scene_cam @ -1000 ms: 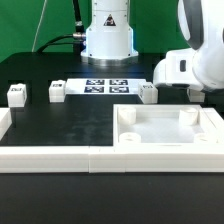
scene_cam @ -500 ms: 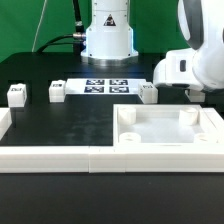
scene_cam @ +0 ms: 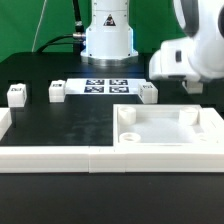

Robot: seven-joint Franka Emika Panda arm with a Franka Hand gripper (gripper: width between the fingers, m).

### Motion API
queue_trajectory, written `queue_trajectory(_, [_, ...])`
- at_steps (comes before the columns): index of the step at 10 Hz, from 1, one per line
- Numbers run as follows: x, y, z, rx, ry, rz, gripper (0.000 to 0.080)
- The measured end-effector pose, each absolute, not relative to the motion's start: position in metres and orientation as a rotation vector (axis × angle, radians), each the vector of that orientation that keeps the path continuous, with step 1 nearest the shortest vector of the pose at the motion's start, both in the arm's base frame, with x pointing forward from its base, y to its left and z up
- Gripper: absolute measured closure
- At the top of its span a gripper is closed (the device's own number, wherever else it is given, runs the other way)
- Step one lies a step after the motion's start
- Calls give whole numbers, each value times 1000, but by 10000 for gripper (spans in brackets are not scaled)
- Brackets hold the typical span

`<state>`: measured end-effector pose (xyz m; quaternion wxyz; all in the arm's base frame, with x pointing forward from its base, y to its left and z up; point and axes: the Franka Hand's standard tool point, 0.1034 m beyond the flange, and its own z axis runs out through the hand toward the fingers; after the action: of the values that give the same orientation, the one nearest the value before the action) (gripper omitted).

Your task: Assemble one leg

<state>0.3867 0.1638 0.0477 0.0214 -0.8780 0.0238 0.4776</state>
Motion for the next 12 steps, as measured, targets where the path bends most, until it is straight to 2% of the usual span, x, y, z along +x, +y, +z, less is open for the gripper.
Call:
queue_trajectory(2, [396, 163, 66, -2749, 64, 1432, 511])
queue_trajectory(4, [399, 165, 62, -2765, 66, 1393, 511])
queue_trajectory(8, [426, 154, 49, -2958, -15, 817, 511])
queue_trajectory(12, [443, 141, 82, -3053, -80, 362, 511])
